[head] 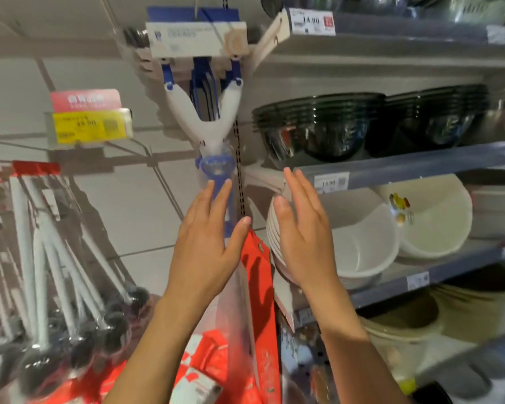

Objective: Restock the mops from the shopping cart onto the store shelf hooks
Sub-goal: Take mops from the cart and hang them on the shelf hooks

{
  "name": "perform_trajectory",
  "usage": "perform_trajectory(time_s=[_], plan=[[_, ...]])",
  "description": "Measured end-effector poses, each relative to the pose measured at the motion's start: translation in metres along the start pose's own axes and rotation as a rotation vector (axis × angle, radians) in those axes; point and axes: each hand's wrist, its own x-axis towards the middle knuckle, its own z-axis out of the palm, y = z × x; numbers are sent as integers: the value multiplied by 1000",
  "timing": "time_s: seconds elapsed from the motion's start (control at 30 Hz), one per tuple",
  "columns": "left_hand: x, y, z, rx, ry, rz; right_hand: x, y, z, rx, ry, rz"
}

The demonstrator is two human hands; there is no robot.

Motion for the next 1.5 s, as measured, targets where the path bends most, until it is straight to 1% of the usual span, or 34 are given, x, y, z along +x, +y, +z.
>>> perform_trajectory(time_s=[0.17,0.3,0.43,0.47,0.57,0.6,0.67,0.73,0.8,0.9,1.0,1.13,1.37,1.5], plan=[[-33,5,7,22,-61,15,-47,0,-17,-229,-1,53],[-56,6,11,-75,-156,46,-84,-9,-24,-363,32,124],[-78,0,13,-196,-247,88,-123,-22,-23,-401,93,246],[-83,-2,14,-234,-241,105,-133,-25,-21,-399,118,271],[-107,-9,20,-321,-150,253,-167,-36,-18,-418,200,335],[-116,-10,23,-358,-143,287,-180,-41,-17,-438,222,355],[-130,-6,26,-433,-213,293,-203,-50,-19,-500,242,410],[-144,5,25,-494,-356,235,-226,-58,-25,-561,252,474],[-161,20,23,-560,-442,236,-249,-68,-34,-615,278,515],[-185,43,24,-661,-492,298,-277,-83,-51,-672,344,572],[-204,73,26,-710,-619,361,-304,-97,-70,-724,423,621],[-232,116,28,-774,-734,460,-341,-110,-97,-783,520,687],[-298,211,46,-885,-971,602,-422,-133,-162,-886,730,844],[-338,268,48,-926,-1089,687,-467,-142,-200,-938,806,929]])
